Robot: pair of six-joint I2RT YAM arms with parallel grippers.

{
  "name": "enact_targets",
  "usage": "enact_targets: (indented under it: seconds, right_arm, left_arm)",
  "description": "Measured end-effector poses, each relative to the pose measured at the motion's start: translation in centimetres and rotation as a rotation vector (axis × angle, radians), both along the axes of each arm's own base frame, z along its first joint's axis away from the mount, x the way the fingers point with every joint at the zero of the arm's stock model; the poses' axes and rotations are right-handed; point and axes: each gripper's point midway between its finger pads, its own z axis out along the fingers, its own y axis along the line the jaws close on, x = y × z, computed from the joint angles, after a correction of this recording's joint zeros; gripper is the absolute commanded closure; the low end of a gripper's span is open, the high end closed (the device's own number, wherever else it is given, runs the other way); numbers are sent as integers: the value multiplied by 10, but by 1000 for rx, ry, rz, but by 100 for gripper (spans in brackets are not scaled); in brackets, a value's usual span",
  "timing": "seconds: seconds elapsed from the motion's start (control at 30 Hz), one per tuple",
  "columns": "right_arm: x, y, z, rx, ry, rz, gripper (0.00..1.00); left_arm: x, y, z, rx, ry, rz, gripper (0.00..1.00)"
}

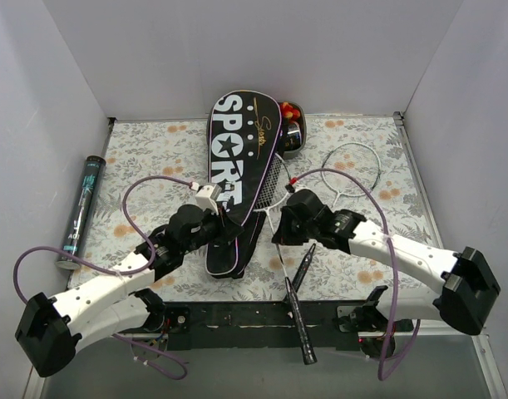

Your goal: Pack up the badminton gear

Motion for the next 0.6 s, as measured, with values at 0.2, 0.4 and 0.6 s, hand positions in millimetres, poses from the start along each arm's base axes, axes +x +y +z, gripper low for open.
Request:
enact_targets:
  seconds: [0.2, 0.4, 0.6]
  right_arm:
    - [41, 35, 0, 11, -80, 7, 99]
    - [93, 54, -6, 23, -165, -27, 99]
    - [155, 72, 5, 81, -253, -87, 99]
  left_arm:
    - [-16, 3, -6, -38, 26, -15, 100]
    - [-31, -1, 2, -97, 52, -52, 100]
    - [-37, -5, 5, -123, 78, -66, 100]
